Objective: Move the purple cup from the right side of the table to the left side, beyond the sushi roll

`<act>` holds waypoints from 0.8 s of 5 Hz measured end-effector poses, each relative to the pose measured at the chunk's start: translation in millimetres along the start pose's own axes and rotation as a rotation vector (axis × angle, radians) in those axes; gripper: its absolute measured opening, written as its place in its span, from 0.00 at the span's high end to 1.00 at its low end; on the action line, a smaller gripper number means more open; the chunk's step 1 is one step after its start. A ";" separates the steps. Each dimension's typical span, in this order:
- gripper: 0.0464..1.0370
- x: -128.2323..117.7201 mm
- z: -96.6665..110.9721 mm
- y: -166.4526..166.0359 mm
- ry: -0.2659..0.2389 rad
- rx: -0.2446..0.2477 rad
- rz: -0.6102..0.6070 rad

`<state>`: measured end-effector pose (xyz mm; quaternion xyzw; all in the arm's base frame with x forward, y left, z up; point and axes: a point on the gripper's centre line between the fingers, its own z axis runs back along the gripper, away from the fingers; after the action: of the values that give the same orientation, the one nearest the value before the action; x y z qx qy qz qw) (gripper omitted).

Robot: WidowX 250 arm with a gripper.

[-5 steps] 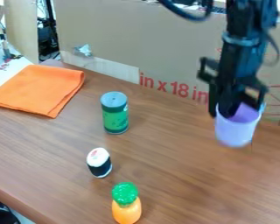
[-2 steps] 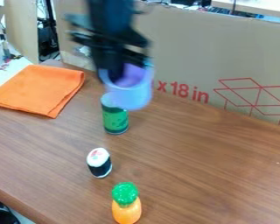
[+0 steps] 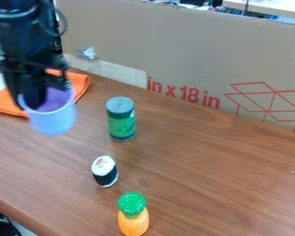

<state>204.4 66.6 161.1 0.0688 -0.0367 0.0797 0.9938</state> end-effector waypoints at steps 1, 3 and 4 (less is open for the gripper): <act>0.95 4.1 -17.0 26.4 0.024 0.045 0.018; 0.95 29.4 -74.4 46.9 0.137 0.007 0.032; 0.95 26.1 -87.4 50.9 0.182 0.006 0.023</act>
<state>227.2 132.9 83.6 0.0637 0.0532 0.0971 0.9918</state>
